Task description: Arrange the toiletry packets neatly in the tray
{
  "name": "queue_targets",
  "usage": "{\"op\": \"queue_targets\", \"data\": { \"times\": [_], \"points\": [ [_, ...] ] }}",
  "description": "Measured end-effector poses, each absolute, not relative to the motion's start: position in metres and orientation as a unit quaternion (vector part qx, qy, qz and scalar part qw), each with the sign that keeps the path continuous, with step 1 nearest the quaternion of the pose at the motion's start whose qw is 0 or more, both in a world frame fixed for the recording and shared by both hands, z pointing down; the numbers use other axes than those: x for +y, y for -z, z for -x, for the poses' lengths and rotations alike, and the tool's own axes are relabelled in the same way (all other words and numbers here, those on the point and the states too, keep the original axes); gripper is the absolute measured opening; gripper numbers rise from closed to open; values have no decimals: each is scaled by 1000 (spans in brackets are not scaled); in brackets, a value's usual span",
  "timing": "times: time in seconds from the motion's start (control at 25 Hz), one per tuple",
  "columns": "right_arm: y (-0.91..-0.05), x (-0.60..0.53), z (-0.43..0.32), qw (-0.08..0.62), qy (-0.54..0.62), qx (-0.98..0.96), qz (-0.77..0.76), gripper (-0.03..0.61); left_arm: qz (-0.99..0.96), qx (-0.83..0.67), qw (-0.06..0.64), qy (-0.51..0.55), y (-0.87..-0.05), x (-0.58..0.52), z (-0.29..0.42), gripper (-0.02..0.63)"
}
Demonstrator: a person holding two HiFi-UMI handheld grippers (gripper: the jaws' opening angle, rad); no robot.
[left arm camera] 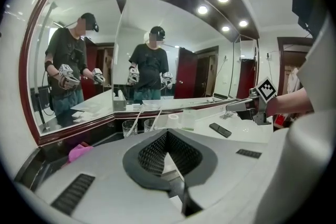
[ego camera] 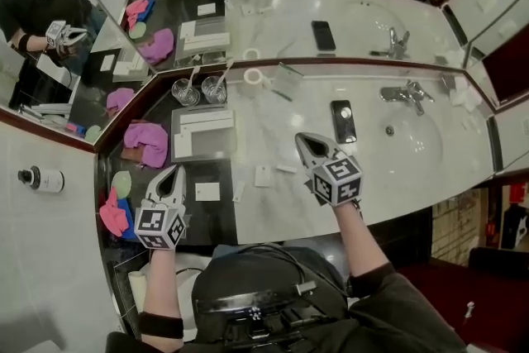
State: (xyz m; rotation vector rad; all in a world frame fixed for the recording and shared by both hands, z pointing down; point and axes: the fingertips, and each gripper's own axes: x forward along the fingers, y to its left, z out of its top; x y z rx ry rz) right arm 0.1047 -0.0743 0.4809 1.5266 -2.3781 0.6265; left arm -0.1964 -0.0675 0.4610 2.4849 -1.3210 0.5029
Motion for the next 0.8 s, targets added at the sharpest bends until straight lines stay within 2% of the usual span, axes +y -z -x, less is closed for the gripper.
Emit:
{"op": "queue_targets", "data": {
  "times": [0.36, 0.56, 0.72, 0.8],
  "points": [
    [-485, -65, -109, 130, -210, -821, -515, 14, -857, -461, 150, -177, -464, -59, 186, 2],
    [-485, -63, -102, 134, -212, -827, -503, 14, -838, -465, 188, -213, -495, -50, 189, 8],
    [-493, -63, -92, 154, -211, -831, -491, 14, -814, -453, 252, -261, -550, -36, 189, 92],
    [-502, -63, -85, 168, -209, -835, -481, 14, -799, -439, 284, -297, -584, -27, 188, 172]
  ]
}}
